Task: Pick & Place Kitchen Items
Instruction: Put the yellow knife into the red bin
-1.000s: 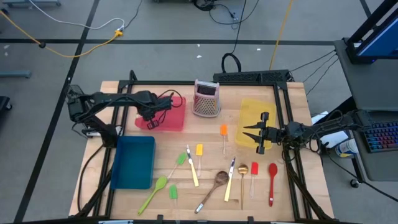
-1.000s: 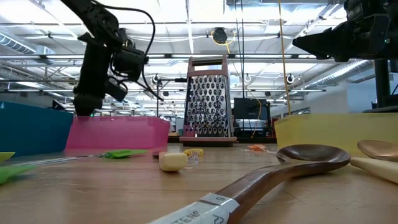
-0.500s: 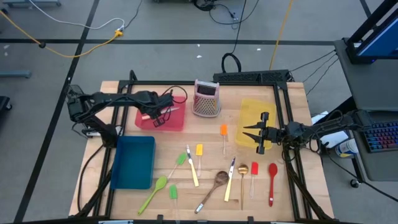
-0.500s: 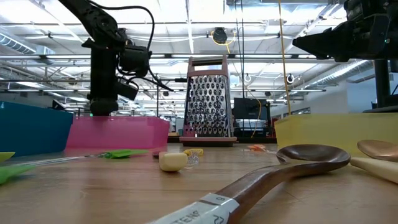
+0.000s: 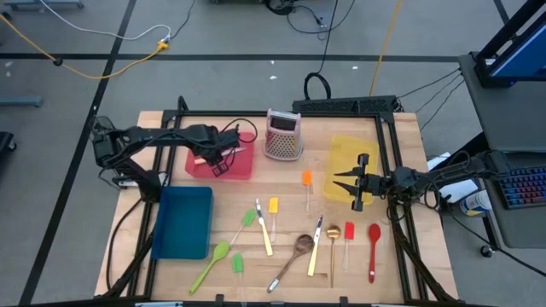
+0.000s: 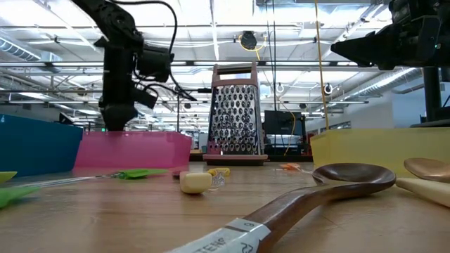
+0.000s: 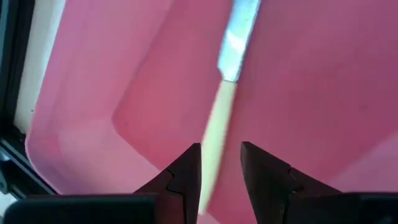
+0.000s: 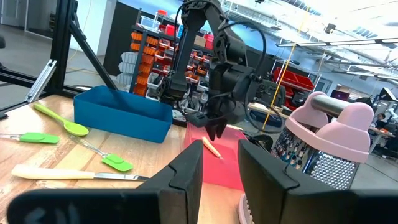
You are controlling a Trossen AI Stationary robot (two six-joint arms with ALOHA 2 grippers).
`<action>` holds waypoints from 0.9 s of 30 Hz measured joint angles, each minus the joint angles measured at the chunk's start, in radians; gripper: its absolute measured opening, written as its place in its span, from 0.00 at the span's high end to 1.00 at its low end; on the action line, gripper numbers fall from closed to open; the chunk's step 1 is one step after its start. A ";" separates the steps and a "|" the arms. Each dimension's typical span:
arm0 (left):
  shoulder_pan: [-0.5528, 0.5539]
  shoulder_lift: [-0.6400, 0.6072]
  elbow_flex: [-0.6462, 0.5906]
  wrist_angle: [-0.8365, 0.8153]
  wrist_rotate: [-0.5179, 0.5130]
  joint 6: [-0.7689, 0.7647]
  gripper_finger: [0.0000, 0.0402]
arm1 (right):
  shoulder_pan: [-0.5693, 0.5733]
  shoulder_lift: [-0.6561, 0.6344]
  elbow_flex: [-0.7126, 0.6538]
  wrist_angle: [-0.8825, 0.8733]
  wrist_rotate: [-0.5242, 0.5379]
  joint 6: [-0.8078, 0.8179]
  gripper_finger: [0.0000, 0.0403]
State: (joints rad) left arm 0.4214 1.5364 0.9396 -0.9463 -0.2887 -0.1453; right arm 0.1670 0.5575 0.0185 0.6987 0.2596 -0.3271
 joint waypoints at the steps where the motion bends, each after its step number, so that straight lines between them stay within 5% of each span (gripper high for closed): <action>1: -0.006 0.000 0.019 -0.022 0.006 -0.013 0.71 | 0.000 0.000 0.000 0.000 0.000 0.000 0.77; 14: -0.112 0.000 0.340 -0.189 0.136 -0.387 0.71 | 0.000 0.000 0.000 0.000 0.000 0.000 0.77; 27: -0.289 0.002 0.369 -0.116 0.142 -0.629 0.71 | 0.000 0.000 0.000 0.000 0.000 0.000 0.77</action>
State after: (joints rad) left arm 0.1326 1.5383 1.3087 -1.0623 -0.1463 -0.7743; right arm 0.1669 0.5578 0.0182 0.6987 0.2599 -0.3275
